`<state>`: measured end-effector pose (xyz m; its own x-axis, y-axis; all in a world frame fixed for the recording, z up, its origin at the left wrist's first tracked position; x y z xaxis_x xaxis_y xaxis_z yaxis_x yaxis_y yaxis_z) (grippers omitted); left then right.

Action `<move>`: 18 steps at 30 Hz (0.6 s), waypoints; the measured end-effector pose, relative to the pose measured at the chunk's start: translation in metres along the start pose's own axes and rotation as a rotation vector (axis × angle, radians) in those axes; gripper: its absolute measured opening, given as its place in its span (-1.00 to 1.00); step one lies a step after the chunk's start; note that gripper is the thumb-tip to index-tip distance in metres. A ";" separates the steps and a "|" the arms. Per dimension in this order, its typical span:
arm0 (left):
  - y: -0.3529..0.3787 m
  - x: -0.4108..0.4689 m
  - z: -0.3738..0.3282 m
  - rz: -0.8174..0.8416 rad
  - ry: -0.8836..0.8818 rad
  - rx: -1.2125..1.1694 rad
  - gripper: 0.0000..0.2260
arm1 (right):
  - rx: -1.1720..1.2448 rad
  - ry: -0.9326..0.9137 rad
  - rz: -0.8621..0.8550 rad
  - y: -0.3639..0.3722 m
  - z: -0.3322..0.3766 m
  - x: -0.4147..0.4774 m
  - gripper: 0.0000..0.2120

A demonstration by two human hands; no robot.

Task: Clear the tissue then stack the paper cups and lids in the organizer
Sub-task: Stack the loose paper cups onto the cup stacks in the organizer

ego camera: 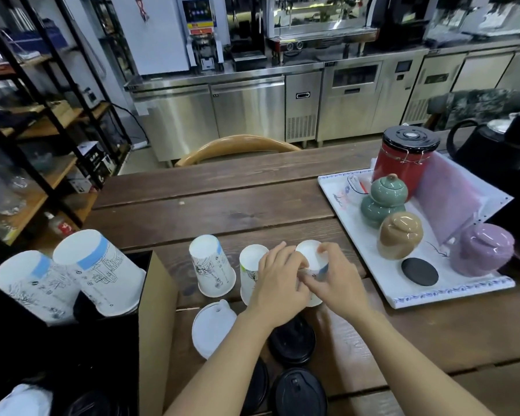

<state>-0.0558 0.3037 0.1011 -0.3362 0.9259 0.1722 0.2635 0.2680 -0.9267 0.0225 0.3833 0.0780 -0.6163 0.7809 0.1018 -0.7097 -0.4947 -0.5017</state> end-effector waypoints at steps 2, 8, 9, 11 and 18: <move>-0.010 0.004 -0.003 0.004 0.008 -0.088 -0.73 | 0.013 -0.092 -0.056 -0.013 0.016 0.002 -0.45; -0.051 0.016 -0.020 0.006 0.035 -0.363 -0.68 | 0.127 -0.279 -0.063 -0.038 0.064 0.008 -0.43; -0.059 0.018 -0.021 -0.014 0.042 -0.383 -0.64 | 0.170 -0.287 -0.050 -0.041 0.071 0.009 -0.45; -0.072 0.019 -0.022 -0.033 0.035 -0.428 -0.60 | 0.283 -0.311 -0.025 -0.045 0.083 0.009 -0.48; -0.105 0.010 -0.001 -0.149 -0.058 -0.547 -0.36 | 0.507 -0.340 0.094 -0.034 0.117 0.010 -0.34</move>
<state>-0.0859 0.2853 0.2011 -0.4510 0.8554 0.2548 0.6339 0.5080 -0.5832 0.0006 0.3633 0.1969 -0.6994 0.6010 0.3868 -0.6694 -0.7405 -0.0597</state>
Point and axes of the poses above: each hand's wrist, its own x-axis towards the middle knuckle, its own y-axis out of the palm, z = x × y, the point moved 9 cm from there along x, towards the middle knuckle, and after that the axes turned 14 degrees about x, right-handed, at the moved point
